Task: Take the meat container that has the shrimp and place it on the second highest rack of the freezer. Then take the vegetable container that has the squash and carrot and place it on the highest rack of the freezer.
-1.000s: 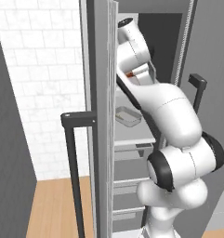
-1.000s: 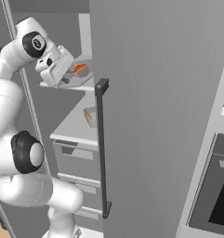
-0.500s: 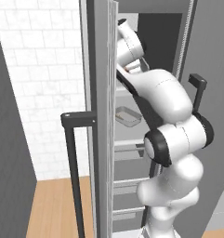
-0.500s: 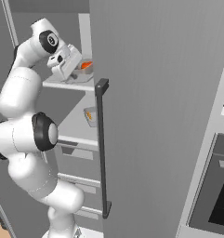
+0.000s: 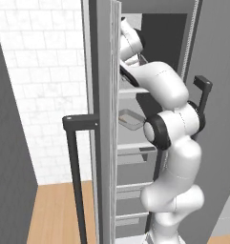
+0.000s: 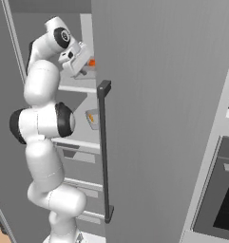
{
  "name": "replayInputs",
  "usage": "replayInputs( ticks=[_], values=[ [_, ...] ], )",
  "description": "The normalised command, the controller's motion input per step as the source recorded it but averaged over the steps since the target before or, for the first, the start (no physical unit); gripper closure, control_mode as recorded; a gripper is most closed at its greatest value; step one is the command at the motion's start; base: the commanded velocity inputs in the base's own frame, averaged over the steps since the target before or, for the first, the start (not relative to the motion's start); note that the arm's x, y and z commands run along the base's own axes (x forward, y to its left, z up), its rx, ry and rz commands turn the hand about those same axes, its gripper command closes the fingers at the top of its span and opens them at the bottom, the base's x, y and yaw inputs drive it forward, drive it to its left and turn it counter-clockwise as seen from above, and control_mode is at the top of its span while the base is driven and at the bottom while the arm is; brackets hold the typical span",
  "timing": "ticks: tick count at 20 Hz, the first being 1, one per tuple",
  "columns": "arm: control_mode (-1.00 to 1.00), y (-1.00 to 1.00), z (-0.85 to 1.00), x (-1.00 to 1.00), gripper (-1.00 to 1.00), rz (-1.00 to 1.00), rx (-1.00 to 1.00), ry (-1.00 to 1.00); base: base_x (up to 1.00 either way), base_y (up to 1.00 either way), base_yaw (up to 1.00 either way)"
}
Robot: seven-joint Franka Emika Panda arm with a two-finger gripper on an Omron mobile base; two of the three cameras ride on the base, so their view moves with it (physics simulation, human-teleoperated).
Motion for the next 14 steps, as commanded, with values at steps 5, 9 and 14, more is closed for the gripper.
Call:
replayInputs(
  ticks=[5,9,14],
  values=[
    [-1.00,-0.10,-0.44,0.42,1.00,-0.01,0.00,0.01,0.00,0.00,0.00],
    [-1.00,-0.11,-0.56,0.08,1.00,0.00,0.00,0.00,0.00,0.00,0.00],
    [-1.00,0.05,0.00,0.00,1.00,0.00,-0.01,-0.02,0.00,0.00,0.00]
  ],
)
